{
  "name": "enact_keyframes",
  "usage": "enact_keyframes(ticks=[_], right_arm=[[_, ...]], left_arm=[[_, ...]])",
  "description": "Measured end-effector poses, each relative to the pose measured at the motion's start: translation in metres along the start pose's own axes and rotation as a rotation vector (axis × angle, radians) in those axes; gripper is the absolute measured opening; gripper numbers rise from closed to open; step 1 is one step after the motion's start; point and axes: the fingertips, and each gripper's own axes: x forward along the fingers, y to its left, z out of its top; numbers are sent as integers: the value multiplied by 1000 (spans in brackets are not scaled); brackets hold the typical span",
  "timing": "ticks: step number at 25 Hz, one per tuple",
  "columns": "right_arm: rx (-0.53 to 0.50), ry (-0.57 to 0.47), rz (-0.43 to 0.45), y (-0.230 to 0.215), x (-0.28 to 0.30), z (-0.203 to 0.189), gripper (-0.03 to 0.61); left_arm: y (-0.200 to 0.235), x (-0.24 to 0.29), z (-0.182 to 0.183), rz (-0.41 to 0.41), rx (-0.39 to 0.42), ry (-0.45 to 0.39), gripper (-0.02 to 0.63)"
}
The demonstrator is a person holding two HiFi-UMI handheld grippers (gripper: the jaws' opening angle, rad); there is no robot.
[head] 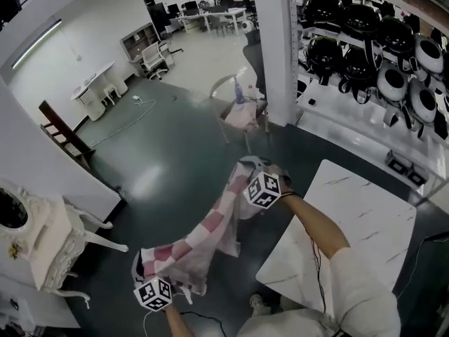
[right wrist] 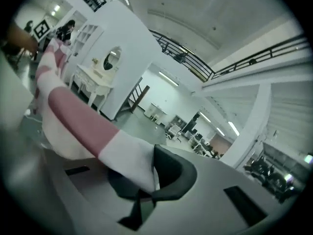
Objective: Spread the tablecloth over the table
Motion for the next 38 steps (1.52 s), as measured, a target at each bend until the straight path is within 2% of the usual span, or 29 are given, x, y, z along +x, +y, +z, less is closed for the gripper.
enact_keyframes(ticks=[3,7,10,13,16,20,22,25,28,31,34,38], right_arm=[[-180,44,-101,-101,-7,-44,14],[-352,97,-311,-250,-72,-99,14],[-444,191,-459,-330,-169,-157,14],[-511,346,-565,-368,-294,-233,14],[-530,495,-628,-374,-408,-306,14],[-473,678,-709,-363,-549,-393,14],[-461,771,-745,-354,-614,-419,14],[-475,880,-794,-336,-698,-433,14],[-500,953,-823,-313,-757,-435,14],[-487,1017,-810,-284,-795,-445,14],[-454,1045,-776,-247,-810,-448,14],[-458,1093,-671,-195,-816,-445,14]], left_arm=[[-70,46,28,-85,79,-31,26],[-202,117,75,-270,133,-124,26],[-307,155,108,-414,137,-178,26],[-421,180,132,-573,195,-214,26],[-535,180,139,-720,267,-241,26],[-676,150,123,-914,361,-254,26],[-731,131,119,-1001,376,-252,26],[-792,102,113,-1099,398,-252,26],[-829,75,96,-1160,458,-231,26],[-849,47,75,-1206,516,-221,26],[-852,32,66,-1229,554,-219,26],[-837,18,60,-1242,607,-218,26]])
